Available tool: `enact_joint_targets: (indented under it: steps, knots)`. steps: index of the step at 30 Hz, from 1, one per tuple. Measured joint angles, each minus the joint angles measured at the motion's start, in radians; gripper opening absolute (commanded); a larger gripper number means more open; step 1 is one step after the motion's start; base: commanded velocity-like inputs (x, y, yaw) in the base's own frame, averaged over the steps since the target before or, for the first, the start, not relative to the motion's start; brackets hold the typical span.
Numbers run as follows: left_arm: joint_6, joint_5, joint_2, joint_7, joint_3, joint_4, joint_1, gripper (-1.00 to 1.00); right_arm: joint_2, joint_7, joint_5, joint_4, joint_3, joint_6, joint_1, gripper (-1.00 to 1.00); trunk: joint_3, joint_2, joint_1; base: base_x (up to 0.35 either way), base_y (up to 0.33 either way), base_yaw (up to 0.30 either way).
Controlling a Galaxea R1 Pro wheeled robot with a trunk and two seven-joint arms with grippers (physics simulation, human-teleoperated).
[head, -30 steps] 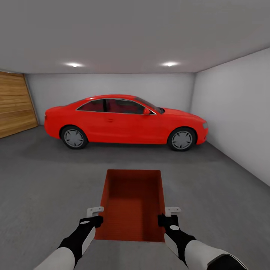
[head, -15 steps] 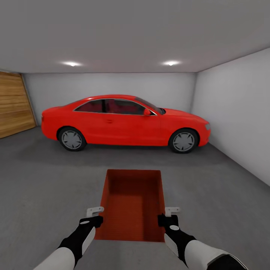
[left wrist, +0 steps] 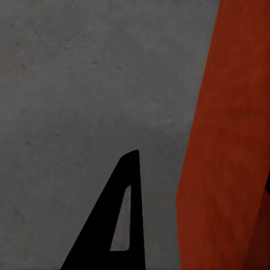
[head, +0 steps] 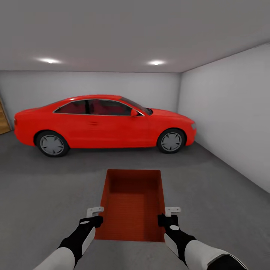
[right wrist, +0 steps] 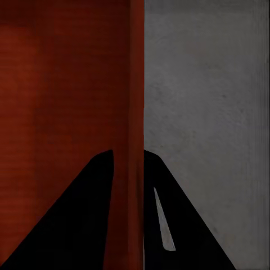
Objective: Move the two storage containers from the living room to the garage. In the garage, place one container on the floor and stack the other container on top of it (either order is fine).
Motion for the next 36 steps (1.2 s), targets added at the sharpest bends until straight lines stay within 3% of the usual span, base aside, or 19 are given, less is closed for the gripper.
enact_joint_targets:
  steps: [36]
  knots:
    - [0.0, 0.0, 0.0, -0.002, 0.002, 0.0, 0.0, -1.0, 0.0, -0.001, 0.003, 0.0, -0.002, 0.001, 0.0, -1.0, 0.0, 0.0, 0.0, 0.322, 0.0, -0.288]
